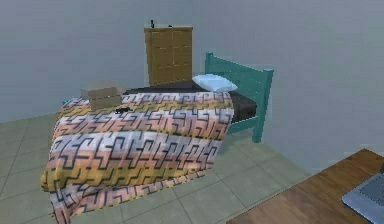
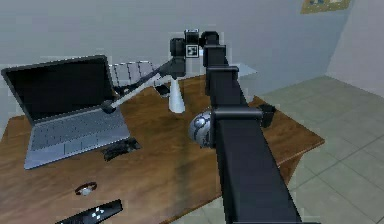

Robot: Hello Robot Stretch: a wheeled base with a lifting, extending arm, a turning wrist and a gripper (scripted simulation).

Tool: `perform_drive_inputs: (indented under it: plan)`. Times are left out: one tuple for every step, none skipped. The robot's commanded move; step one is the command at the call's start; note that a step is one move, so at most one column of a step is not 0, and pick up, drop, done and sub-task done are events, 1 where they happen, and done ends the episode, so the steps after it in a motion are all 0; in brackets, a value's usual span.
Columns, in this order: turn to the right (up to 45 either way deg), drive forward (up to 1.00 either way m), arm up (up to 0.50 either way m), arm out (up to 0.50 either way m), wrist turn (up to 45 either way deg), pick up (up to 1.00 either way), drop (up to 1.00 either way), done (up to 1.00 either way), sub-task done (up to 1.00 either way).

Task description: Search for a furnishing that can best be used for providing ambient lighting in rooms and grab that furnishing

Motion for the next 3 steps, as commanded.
perform_drive_inputs:
  plan:
    - [0.0,0.0,0.0,0.0,45.0,0.0,0.0,0.0,0.0]
    - [0.0,0.0,0.0,0.0,45.0,0.0,0.0,0.0,0.0]
    - [0.0,0.0,0.0,0.0,21.0,0.0,0.0,0.0,0.0]
